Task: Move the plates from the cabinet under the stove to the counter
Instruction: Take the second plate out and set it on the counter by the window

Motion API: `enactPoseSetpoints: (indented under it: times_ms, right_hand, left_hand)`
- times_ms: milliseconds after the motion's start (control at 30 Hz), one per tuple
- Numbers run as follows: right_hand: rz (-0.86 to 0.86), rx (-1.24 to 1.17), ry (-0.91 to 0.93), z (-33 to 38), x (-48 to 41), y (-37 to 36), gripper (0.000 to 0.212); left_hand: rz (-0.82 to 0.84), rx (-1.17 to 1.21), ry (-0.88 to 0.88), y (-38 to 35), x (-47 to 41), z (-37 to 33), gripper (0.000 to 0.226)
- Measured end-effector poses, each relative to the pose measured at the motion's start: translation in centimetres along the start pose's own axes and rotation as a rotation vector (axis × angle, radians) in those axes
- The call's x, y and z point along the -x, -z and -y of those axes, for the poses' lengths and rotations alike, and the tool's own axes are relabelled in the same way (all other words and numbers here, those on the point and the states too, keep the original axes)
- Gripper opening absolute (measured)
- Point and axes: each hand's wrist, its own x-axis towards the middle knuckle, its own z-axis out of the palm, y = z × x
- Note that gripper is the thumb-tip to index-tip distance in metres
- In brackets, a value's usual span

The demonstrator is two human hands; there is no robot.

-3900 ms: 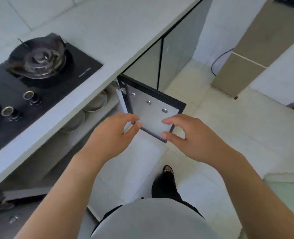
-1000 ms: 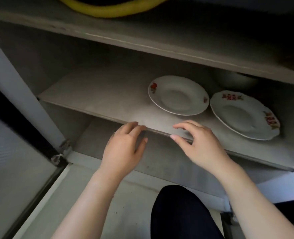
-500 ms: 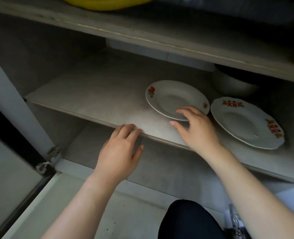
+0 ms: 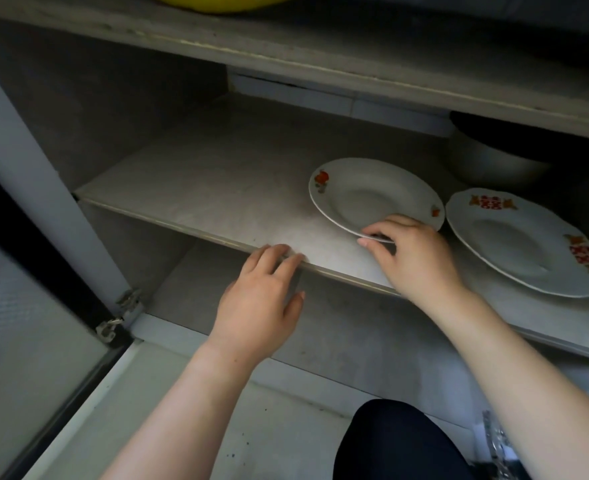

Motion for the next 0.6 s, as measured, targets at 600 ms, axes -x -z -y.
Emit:
enactPoseSetpoints:
  times_ms: [600]
  right_hand:
    - [0.029, -0.114, -0.026, 1.0, 4.0, 1.5, 0.024]
  left_hand:
    - [-0.14, 0.192, 0.115, 0.3, -1.1, -0.8, 0.05]
